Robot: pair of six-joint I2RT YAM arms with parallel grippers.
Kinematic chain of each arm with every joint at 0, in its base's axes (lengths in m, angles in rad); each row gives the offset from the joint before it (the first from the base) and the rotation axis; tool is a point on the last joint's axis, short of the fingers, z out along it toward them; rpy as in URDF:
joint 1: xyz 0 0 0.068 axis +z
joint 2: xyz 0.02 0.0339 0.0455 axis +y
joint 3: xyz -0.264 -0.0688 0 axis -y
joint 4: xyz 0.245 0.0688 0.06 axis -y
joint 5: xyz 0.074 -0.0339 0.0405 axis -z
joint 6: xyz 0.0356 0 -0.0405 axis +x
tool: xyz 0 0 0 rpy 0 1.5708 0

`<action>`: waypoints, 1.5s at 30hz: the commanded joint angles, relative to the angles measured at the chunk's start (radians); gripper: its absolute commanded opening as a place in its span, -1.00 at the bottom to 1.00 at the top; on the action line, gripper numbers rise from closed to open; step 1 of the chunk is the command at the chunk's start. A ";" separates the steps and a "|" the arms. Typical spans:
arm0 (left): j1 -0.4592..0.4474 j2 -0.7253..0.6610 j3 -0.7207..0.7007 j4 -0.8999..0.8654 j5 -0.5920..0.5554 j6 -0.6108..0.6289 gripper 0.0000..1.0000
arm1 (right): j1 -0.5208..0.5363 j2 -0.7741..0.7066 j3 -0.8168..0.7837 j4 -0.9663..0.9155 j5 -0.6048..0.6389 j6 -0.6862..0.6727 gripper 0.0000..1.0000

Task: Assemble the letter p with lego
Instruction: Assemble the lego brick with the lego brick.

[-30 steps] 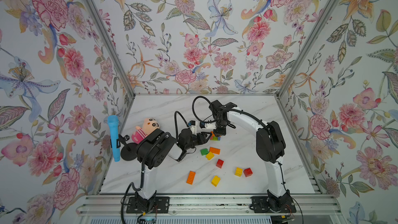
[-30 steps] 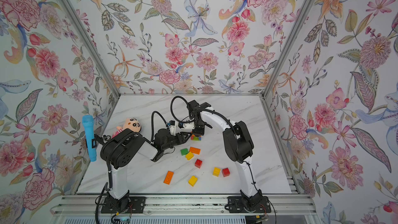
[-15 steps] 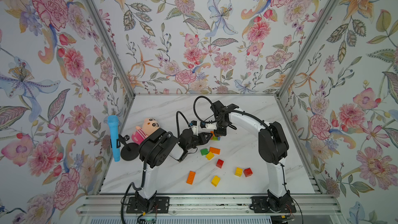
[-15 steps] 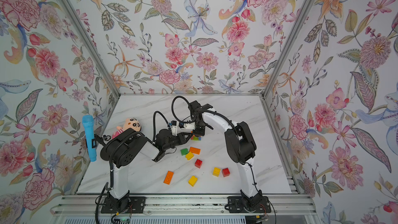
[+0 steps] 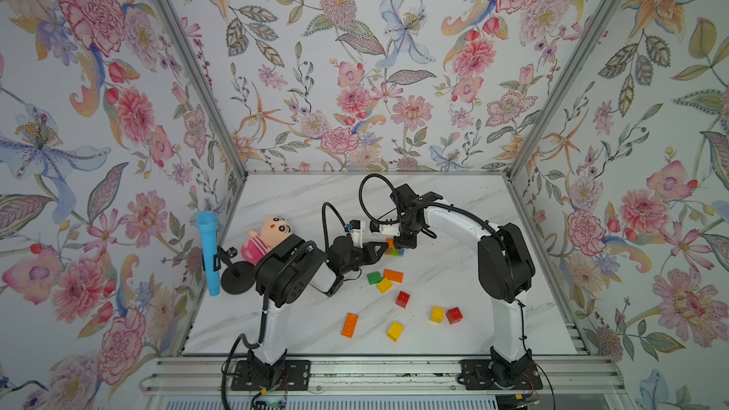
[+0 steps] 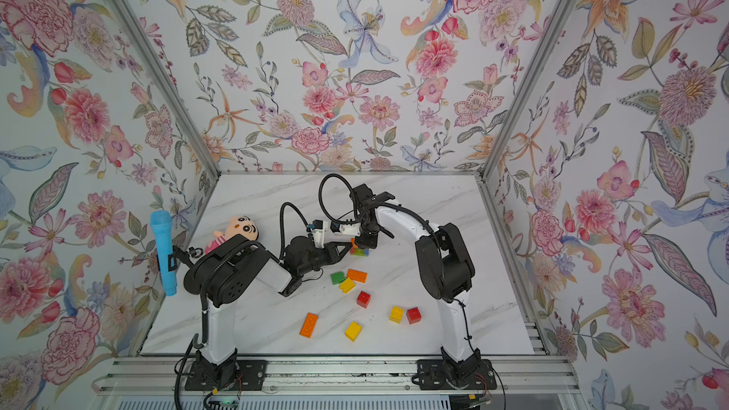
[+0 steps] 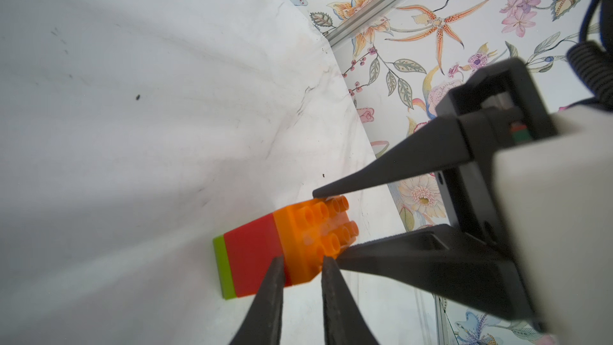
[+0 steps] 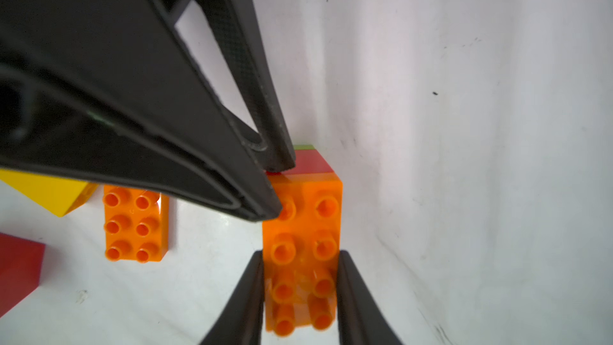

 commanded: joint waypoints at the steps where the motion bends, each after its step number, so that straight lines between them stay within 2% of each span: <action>1: -0.012 0.032 0.006 -0.076 -0.047 0.016 -0.52 | 0.020 0.024 -0.046 -0.047 -0.109 0.015 -0.53; 11: -0.012 0.023 0.031 -0.105 -0.061 0.026 -0.49 | 0.017 0.050 -0.080 -0.047 -0.139 0.057 -0.59; 16: -0.010 0.008 0.036 -0.132 -0.069 0.041 -0.48 | 0.032 0.060 -0.093 -0.029 -0.103 0.068 -0.63; 23: -0.009 -0.012 0.029 -0.125 -0.073 0.037 -0.45 | 0.038 0.047 -0.103 0.001 -0.084 0.080 -0.57; 34: 0.000 -0.104 0.028 -0.187 -0.078 0.069 -0.25 | 0.013 0.024 -0.060 -0.014 -0.118 0.084 -0.38; 44: 0.010 -0.153 0.000 -0.219 -0.108 0.086 -0.09 | 0.011 0.015 -0.048 -0.011 -0.112 0.092 -0.04; 45: 0.011 -0.162 -0.004 -0.229 -0.114 0.092 -0.07 | 0.011 0.013 -0.047 -0.011 -0.112 0.092 0.06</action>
